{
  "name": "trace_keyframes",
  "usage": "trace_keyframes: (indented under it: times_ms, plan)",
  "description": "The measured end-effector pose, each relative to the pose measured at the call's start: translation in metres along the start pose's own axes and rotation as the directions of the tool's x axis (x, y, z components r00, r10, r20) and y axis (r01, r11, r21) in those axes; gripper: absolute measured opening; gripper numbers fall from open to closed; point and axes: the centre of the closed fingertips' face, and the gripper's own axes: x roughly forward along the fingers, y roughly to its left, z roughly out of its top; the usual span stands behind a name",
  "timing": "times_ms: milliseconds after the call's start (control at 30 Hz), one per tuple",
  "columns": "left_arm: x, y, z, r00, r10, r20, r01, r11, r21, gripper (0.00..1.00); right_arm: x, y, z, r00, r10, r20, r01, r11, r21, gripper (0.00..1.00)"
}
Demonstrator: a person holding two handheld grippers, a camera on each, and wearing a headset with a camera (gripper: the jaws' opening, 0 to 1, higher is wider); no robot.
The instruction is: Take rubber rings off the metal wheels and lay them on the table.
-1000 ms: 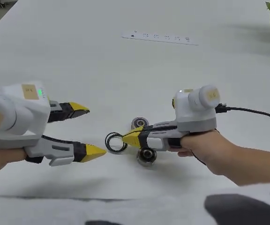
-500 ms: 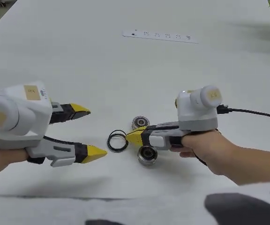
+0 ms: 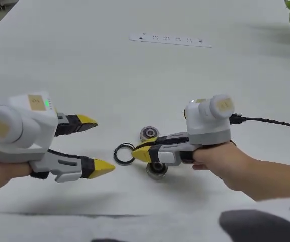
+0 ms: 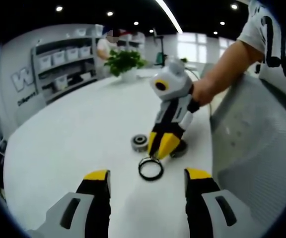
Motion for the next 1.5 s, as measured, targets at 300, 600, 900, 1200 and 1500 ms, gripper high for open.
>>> trace_keyframes:
  times_ms: [300, 600, 900, 1200, 1500]
  plan:
    - [-0.002, -0.001, 0.004, 1.0, -0.001, 0.004, 0.001, 1.0, 0.004, 0.61, -0.005, 0.01, 0.008, 1.0, 0.001, 0.005, 0.0, 0.999, -0.049, 0.19]
    - [-0.008, 0.002, 0.009, 0.9998, 0.012, 0.017, -0.012, 1.0, 0.003, 0.62, -0.014, 0.023, 0.023, 0.9997, 0.002, 0.025, 0.0, 0.994, -0.109, 0.24]
    - [-0.013, 0.008, 0.018, 0.9988, 0.032, 0.038, -0.032, 0.999, 0.005, 0.62, -0.03, 0.03, 0.04, 0.9981, -0.004, 0.061, 0.014, 0.986, -0.168, 0.3]
    - [-0.016, 0.008, 0.027, 0.9977, 0.036, 0.057, -0.036, 0.999, 0.011, 0.64, -0.053, 0.025, 0.046, 0.9949, -0.035, 0.095, 0.053, 0.978, -0.203, 0.39]
    - [-0.02, 0.008, 0.03, 0.9973, 0.042, 0.061, -0.043, 0.999, 0.015, 0.66, -0.072, 0.022, 0.037, 0.9932, -0.08, 0.085, 0.098, 0.966, -0.239, 0.48]
